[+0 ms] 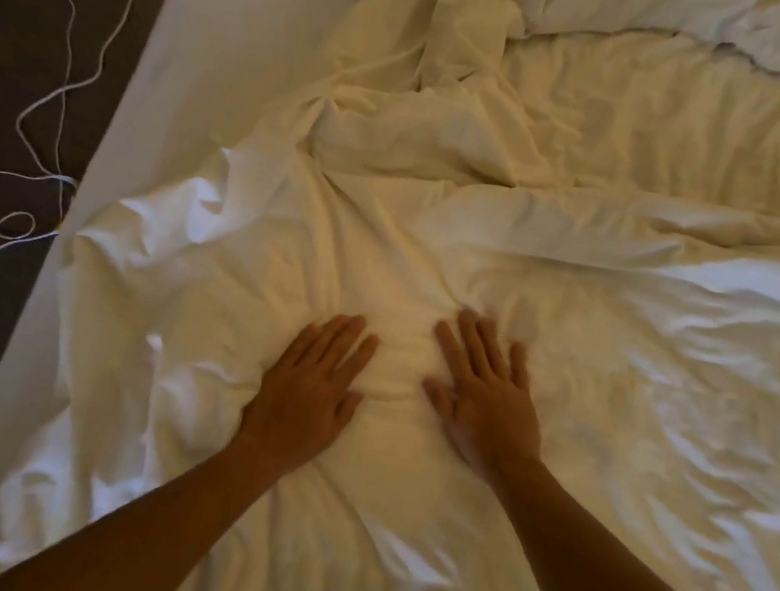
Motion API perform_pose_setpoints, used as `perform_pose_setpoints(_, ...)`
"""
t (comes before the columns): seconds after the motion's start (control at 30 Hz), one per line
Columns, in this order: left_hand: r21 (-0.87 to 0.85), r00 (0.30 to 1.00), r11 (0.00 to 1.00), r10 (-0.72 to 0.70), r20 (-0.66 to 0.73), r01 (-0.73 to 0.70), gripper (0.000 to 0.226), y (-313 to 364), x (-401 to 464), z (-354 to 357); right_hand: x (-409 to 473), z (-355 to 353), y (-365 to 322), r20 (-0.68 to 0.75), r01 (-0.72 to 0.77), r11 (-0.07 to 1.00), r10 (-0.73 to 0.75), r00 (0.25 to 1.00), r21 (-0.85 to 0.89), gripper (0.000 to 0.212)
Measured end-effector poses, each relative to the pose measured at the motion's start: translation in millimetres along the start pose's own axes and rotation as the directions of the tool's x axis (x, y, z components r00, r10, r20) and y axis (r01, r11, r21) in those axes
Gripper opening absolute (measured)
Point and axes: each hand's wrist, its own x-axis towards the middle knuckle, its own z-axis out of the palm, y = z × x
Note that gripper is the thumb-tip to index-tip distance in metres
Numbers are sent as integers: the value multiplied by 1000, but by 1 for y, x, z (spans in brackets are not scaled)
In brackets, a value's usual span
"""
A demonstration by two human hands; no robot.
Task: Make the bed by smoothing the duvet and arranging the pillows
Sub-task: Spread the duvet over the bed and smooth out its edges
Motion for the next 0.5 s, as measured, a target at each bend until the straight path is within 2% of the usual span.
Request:
perform_pose_setpoints(0.07,55,996,994,-90,-19,91,62,-10,-3,1,-6,2,17,-26,-161,987,160,987,-24,68)
perform_pose_setpoints(0.17,80,946,943,-323,-28,324,61,-3,-11,-6,-22,-3,13,45,-448,891,446,894,75,72)
perform_pose_setpoints(0.23,-13,881,882,-472,-29,472,59,20,-27,-15,-48,-7,-11,65,-474,861,470,880,186,73)
perform_pose_setpoints(0.3,-97,892,890,-451,-37,446,59,55,-59,-14,-89,-6,-46,15,-337,901,347,938,271,72)
perform_pose_setpoints(0.37,-122,946,939,-323,15,322,59,93,-112,-13,-144,4,-82,33,-103,943,98,995,318,69)
perform_pose_setpoints(0.43,-95,965,962,-249,79,256,60,108,-173,-3,-197,25,-93,65,92,952,-116,991,293,68)
perform_pose_setpoints(0.5,-35,944,948,-310,109,315,63,98,-229,6,-233,45,-75,94,189,966,-208,974,177,69)
